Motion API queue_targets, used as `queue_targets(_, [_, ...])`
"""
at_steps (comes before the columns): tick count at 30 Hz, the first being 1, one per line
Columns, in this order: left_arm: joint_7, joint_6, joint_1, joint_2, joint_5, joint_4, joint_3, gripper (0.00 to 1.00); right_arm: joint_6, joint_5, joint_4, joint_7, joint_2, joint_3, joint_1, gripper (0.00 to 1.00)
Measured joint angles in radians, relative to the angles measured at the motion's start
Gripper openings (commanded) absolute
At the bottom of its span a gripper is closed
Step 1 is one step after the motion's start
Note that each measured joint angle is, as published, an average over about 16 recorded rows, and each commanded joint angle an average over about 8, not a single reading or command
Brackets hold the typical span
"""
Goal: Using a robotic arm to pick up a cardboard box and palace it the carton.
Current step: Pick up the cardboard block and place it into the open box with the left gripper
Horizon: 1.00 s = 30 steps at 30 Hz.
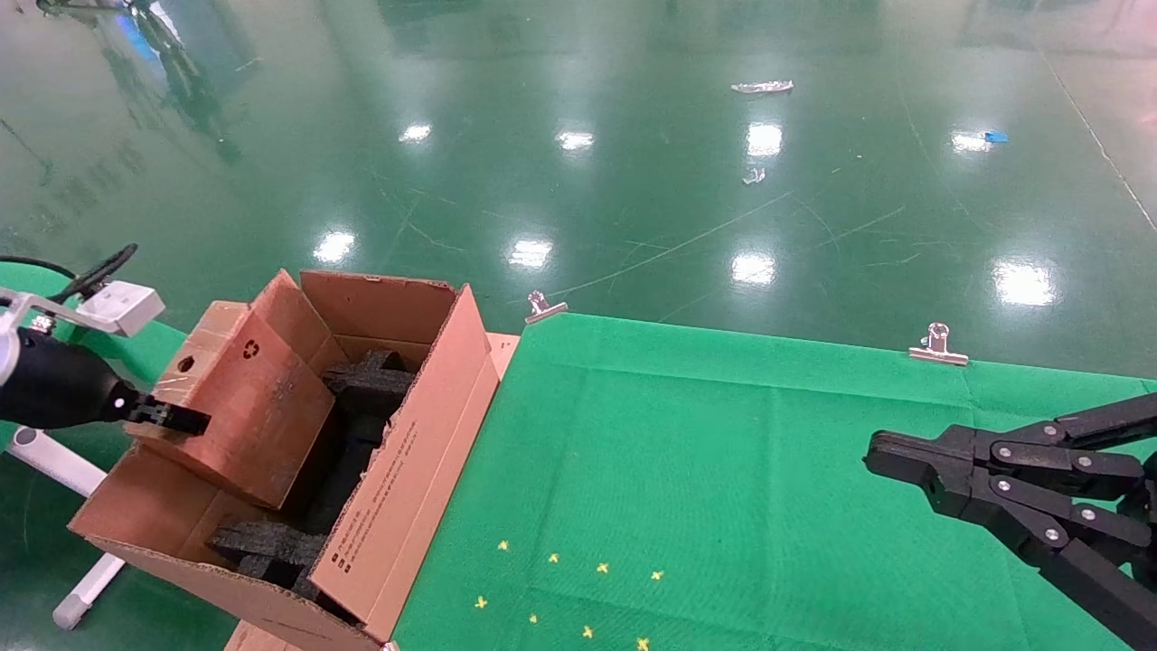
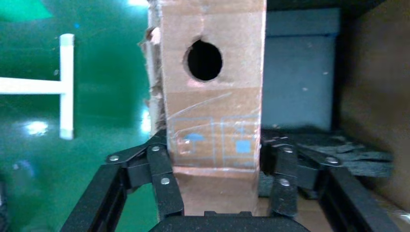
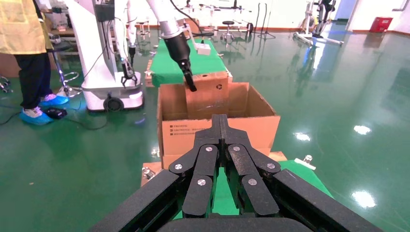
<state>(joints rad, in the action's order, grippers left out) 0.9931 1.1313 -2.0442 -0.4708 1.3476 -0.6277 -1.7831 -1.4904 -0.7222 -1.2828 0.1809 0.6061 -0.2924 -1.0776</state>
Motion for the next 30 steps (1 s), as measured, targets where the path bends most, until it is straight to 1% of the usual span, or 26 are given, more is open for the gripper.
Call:
queue_targets(5, [0.024, -0.026, 0.041, -0.016, 0.005, 0.003, -0.013, 0.0, 0.0, 0.0, 0.0, 0.0, 0.0, 0.0, 0.0, 0.93])
queue_targets(6, [0.027, -0.032, 0.05, -0.02, 0.006, 0.004, -0.015, 0.0, 0.0, 0.0, 0.0, 0.0, 0.0, 0.0, 0.0, 1.0])
queue_targets(14, [0.038, -0.096, 0.149, -0.073, 0.003, 0.035, -0.034, 0.0, 0.0, 0.001, 0.0, 0.0, 0.0, -0.001, 0.0, 1.0])
queue_targets(23, [-0.004, -0.177, 0.284, -0.179, -0.033, 0.144, -0.031, 0.0, 0.001, 0.001, 0.0, -0.001, -0.001, -0.001, 0.0, 1.0])
queue_targets(24, [-0.013, -0.183, 0.299, -0.192, -0.041, 0.16, -0.028, 0.04, 0.001, 0.001, 0.0, -0.001, -0.001, -0.001, 0.0, 1.0])
queue_targets(25, [-0.022, -0.188, 0.312, -0.204, -0.049, 0.177, -0.025, 0.14, 0.001, 0.001, 0.0, -0.001, -0.001, -0.001, 0.0, 1.0])
queue_targets(30, [-0.081, -0.199, 0.363, -0.258, -0.095, 0.263, -0.002, 0.77, 0.001, 0.001, 0.0, -0.001, -0.001, -0.002, 0.0, 1.0])
